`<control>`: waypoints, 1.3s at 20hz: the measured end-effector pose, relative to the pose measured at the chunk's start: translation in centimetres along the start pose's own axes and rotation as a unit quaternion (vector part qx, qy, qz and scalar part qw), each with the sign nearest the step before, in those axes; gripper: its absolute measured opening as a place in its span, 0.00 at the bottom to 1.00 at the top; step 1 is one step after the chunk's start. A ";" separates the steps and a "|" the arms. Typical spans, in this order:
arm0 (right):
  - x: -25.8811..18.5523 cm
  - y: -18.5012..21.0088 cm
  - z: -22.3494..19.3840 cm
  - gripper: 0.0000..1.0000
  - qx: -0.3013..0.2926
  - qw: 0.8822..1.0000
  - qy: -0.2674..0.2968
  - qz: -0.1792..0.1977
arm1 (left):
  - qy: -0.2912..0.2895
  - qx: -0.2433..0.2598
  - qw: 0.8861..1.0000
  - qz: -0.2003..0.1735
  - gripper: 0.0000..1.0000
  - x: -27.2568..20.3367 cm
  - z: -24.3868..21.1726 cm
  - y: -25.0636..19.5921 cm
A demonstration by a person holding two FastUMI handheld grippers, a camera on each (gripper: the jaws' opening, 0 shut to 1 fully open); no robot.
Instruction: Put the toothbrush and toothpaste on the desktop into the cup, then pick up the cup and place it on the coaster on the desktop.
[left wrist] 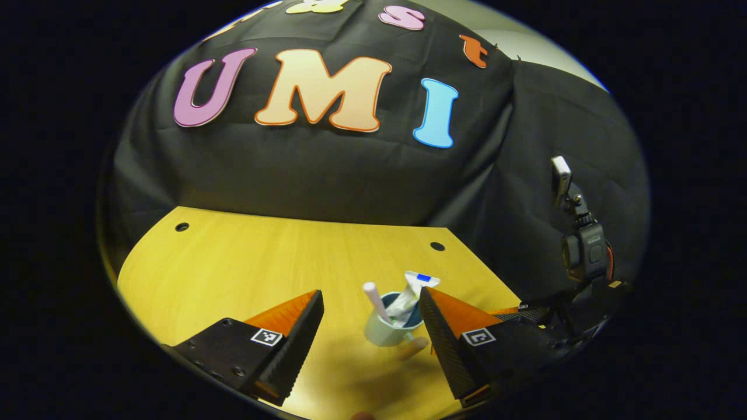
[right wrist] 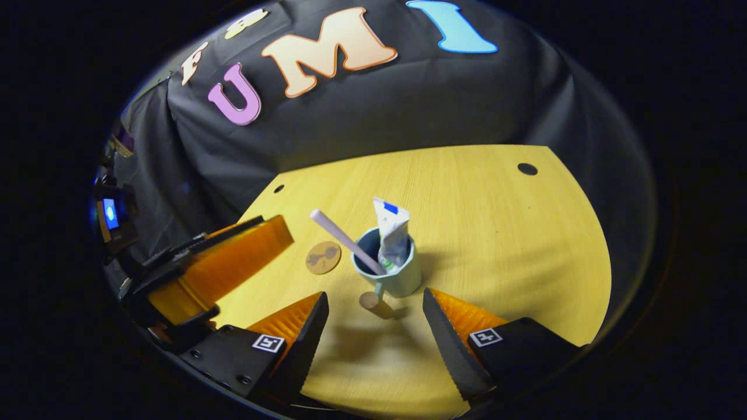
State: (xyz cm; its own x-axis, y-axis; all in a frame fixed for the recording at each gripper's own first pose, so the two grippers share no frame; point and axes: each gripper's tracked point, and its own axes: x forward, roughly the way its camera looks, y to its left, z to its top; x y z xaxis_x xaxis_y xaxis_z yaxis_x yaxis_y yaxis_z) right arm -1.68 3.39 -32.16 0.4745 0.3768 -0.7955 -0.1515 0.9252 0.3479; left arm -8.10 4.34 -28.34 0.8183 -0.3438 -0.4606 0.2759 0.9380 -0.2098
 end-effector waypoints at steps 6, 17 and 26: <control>3.3 0.4 -1.7 0.99 -0.016 0.995 0.088 -0.035 | -0.019 0.004 0.997 0.069 0.95 -4.1 0.5 7.8; 8.4 -2.0 -2.9 0.87 -0.055 0.974 0.192 -0.110 | -0.029 -0.028 0.985 0.170 0.95 -10.8 -0.8 18.7; 9.3 -2.3 -4.6 0.30 -0.055 0.961 0.249 -0.110 | -0.026 -0.042 0.979 0.199 0.95 -12.5 -1.8 22.9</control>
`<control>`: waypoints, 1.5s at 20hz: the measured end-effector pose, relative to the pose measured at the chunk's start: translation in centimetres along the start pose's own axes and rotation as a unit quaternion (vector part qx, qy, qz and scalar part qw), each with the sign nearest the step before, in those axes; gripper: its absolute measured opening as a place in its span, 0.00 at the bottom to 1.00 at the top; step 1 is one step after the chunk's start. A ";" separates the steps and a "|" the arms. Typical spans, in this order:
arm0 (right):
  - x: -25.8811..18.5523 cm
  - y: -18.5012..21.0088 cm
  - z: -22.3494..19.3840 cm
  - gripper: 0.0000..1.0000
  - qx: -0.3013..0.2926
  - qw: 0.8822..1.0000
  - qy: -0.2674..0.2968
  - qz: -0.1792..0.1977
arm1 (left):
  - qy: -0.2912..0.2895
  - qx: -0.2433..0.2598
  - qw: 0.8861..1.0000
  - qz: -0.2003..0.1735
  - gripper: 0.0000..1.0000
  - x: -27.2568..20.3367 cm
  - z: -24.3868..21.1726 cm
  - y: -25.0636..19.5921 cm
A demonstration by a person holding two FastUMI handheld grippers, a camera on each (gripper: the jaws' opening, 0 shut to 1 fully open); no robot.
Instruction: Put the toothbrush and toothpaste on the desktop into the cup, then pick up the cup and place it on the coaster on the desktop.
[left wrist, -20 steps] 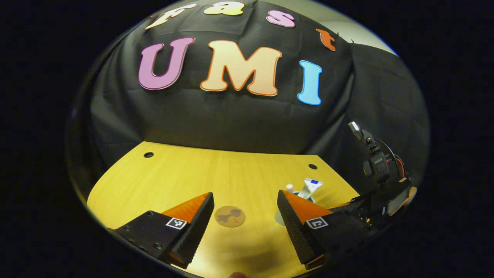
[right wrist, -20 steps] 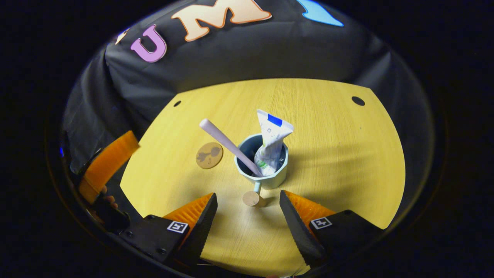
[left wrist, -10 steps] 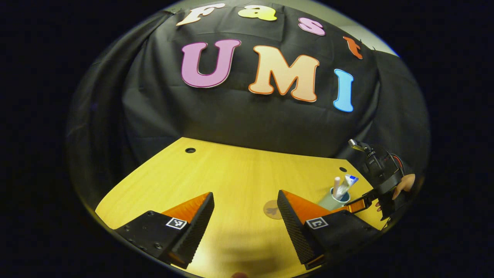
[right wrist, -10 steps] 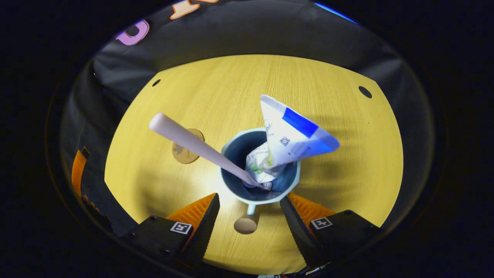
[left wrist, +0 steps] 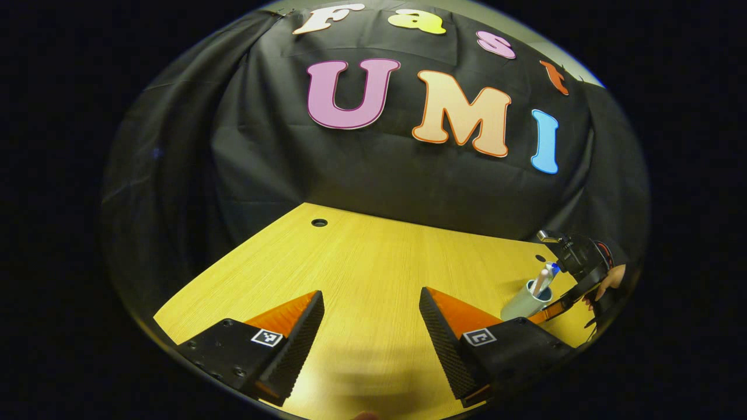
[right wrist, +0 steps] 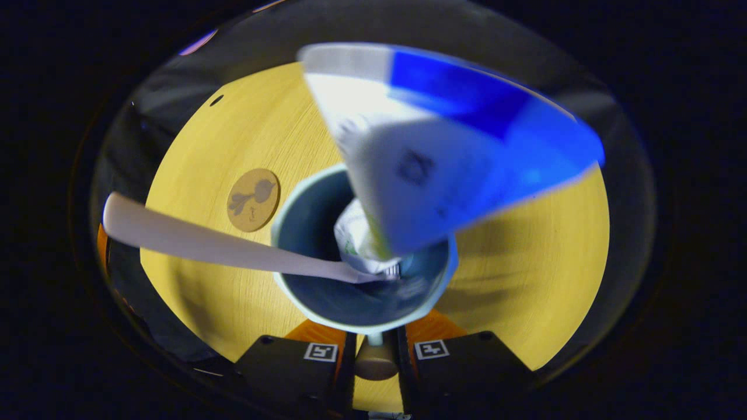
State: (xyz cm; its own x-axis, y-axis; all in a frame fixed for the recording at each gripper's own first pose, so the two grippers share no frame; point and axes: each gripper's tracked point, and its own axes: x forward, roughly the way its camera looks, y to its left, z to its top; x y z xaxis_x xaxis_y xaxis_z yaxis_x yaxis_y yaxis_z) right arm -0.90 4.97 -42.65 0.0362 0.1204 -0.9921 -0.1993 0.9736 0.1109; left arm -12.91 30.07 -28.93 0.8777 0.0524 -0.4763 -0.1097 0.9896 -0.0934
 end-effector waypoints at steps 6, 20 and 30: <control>0.2 2.1 0.6 0.28 -0.004 1.000 -0.020 0.010 | 0.000 0.001 1.000 -0.009 0.95 0.9 0.2 1.3; 0.8 13.4 5.9 0.31 -0.024 0.998 -0.039 0.052 | 0.011 0.002 1.000 -0.008 0.95 2.7 0.6 6.6; 0.6 15.5 5.7 0.64 -0.039 0.997 -0.041 0.042 | 0.013 0.000 0.999 -0.039 0.95 3.7 0.7 5.2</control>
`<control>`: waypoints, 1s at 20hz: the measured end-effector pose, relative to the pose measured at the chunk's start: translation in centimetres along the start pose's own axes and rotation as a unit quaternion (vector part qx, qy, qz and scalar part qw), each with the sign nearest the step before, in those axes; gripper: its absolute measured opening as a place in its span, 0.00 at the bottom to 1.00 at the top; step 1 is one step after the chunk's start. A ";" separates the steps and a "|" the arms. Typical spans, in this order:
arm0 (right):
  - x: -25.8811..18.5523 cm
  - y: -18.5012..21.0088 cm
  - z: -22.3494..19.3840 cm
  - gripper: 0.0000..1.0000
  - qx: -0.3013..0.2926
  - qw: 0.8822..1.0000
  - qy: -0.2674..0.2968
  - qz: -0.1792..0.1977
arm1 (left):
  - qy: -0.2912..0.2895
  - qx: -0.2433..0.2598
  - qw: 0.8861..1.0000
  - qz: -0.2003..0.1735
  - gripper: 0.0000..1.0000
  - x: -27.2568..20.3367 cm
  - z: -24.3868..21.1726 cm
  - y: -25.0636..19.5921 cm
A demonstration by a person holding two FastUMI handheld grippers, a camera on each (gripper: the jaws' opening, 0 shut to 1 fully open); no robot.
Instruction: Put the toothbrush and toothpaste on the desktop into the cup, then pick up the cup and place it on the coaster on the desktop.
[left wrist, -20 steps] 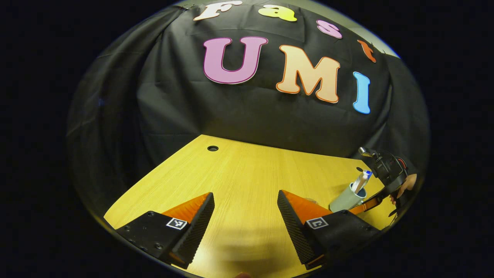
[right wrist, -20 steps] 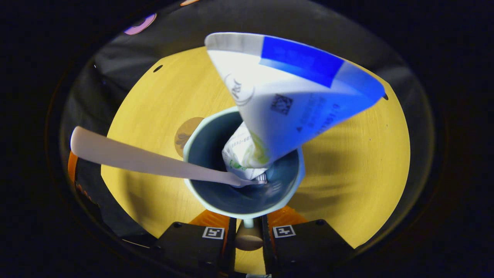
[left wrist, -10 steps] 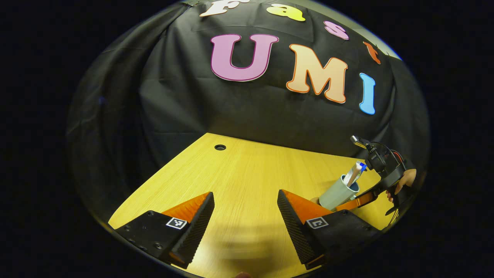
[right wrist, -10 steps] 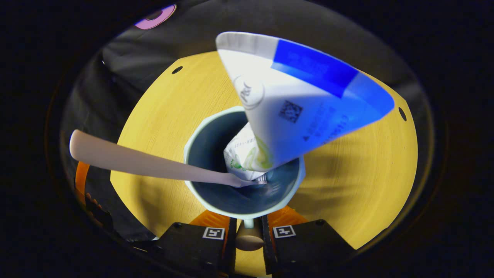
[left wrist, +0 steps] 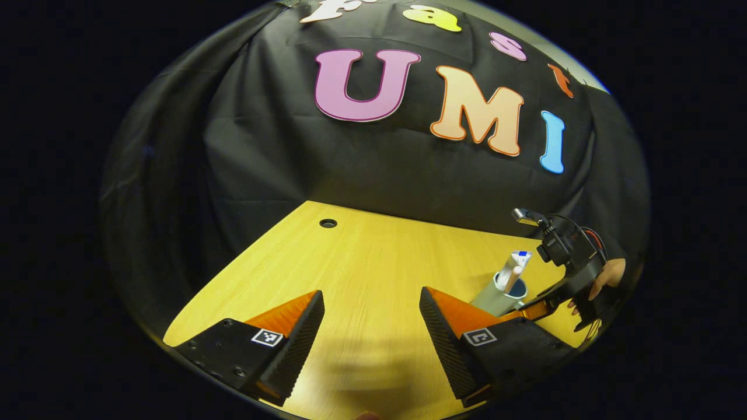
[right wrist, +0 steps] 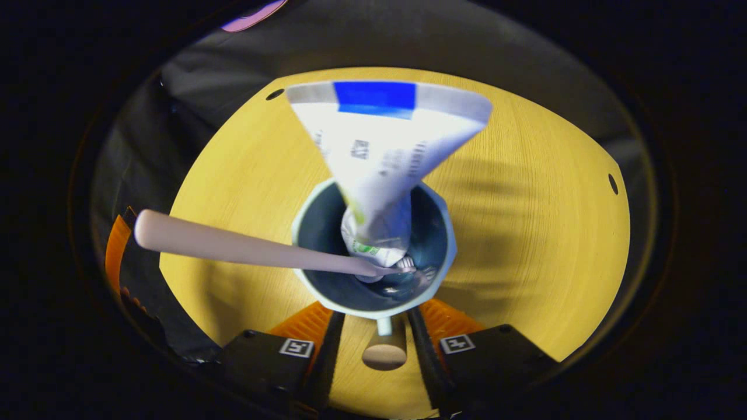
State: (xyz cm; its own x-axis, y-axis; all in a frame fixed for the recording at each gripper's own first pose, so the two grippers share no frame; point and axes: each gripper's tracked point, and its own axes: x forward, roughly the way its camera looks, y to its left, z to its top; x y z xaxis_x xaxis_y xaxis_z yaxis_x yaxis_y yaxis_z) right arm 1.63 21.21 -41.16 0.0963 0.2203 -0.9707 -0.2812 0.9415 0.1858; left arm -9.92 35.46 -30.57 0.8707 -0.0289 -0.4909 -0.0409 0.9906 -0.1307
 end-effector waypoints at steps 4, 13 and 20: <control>-2.8 -0.2 0.0 1.00 0.019 0.998 -0.059 0.018 | -0.010 0.016 0.999 -0.035 0.95 0.5 1.0 -3.4; -13.7 -9.0 -0.8 0.99 0.044 0.964 -0.262 0.004 | -0.028 0.050 0.996 -0.069 0.95 -1.0 2.6 -15.1; -23.6 -12.8 -0.8 0.99 0.028 0.906 -0.420 -0.031 | -0.069 0.071 0.991 -0.089 0.95 -3.3 5.3 -22.3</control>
State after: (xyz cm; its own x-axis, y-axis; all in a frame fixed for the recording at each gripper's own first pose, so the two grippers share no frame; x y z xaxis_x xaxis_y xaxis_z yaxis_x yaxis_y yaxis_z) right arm 2.23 3.77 -20.71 0.8106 0.2604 -0.5245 -0.2038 0.9651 0.1643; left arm -9.27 14.22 -21.51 0.9173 -0.1965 -0.3464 0.1807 0.9805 -0.0778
